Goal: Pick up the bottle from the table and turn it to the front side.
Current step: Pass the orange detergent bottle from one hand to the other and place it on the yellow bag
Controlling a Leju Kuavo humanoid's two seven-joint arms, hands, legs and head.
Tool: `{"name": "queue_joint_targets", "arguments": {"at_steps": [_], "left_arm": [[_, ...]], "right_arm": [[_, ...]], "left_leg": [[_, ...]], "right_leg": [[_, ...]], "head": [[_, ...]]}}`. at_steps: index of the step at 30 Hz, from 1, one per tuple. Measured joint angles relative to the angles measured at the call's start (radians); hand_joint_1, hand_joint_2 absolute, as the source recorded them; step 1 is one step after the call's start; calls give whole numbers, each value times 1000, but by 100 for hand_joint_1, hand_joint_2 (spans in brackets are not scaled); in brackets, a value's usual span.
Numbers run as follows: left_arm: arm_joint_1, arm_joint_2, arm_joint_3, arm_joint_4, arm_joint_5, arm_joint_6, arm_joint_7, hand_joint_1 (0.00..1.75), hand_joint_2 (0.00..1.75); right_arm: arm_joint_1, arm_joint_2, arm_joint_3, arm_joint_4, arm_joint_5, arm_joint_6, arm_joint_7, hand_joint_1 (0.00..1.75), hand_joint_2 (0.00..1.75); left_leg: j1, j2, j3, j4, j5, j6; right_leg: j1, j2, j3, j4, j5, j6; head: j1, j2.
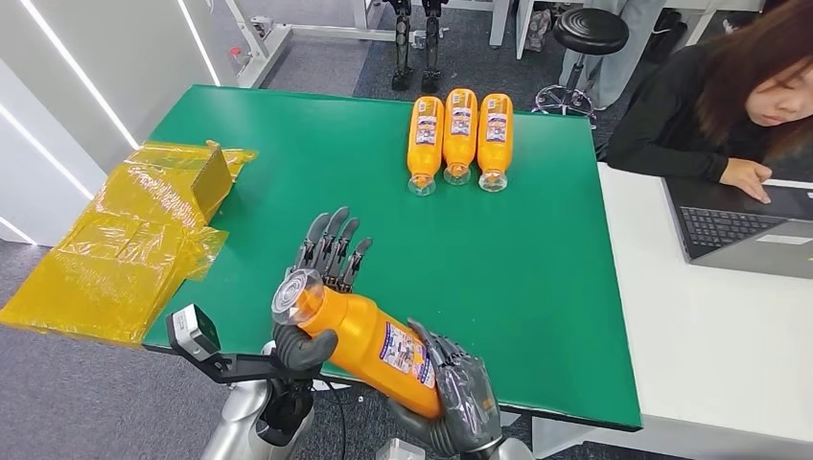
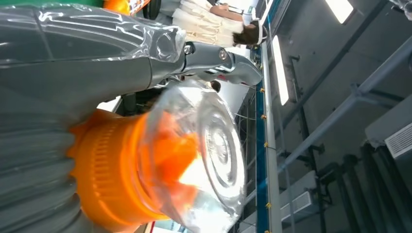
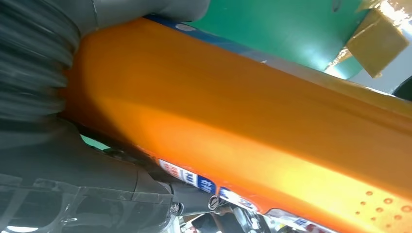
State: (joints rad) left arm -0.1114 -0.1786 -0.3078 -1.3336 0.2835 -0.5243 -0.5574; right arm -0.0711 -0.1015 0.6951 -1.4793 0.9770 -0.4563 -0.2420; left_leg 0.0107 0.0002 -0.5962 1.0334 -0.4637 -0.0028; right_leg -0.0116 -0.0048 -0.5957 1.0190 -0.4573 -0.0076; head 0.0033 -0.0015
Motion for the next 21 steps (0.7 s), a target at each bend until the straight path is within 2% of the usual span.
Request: {"name": "queue_joint_targets", "arguments": {"at_steps": [1, 10, 18, 19, 21], "left_arm": [[-5, 0, 0, -2, 1, 1, 0, 175, 175], [-66, 2, 1, -3, 9, 17, -1, 175, 175], [-84, 8, 1, 0, 9, 23, -1, 175, 175], [-87, 8, 1, 1, 9, 25, -2, 175, 175], [-97, 9, 1, 10, 6, 33, -6, 175, 175]], "right_arm": [[-11, 7, 4, 7, -5, 1, 2, 175, 175], [-86, 67, 14, 49, -39, 18, 40, 175, 175], [-103, 81, 14, 61, -40, 19, 48, 175, 175], [-105, 83, 14, 63, -40, 19, 50, 157, 175], [-114, 92, 12, 71, -30, 19, 50, 69, 175]], "left_leg": [[0, 0, 0, 0, 0, 0], [0, 0, 0, 0, 0, 0], [0, 0, 0, 0, 0, 0], [0, 0, 0, 0, 0, 0], [0, 0, 0, 0, 0, 0]], "right_leg": [[0, 0, 0, 0, 0, 0], [0, 0, 0, 0, 0, 0], [0, 0, 0, 0, 0, 0], [0, 0, 0, 0, 0, 0], [0, 0, 0, 0, 0, 0]], "head": [[0, 0], [0, 0], [0, 0], [0, 0], [0, 0]]}}
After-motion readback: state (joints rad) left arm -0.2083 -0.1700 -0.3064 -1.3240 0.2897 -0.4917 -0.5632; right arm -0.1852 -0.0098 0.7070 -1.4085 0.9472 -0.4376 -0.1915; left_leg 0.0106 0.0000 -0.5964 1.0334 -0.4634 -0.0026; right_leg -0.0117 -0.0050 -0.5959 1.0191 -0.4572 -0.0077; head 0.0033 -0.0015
